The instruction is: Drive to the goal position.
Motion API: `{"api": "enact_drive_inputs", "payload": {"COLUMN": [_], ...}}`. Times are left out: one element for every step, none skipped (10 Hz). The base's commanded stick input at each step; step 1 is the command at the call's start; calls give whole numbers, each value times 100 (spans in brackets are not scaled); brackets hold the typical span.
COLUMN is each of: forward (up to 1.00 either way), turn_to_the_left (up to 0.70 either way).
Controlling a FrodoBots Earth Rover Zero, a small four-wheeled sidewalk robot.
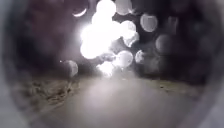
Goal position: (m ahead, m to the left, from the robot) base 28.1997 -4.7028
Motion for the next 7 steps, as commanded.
{"api": "enact_drive_inputs", "payload": {"forward": [70, 70, 70, 70, 70, 70, 70], "turn_to_the_left": [0, 0, 0, 0, 0, 0, 0]}}
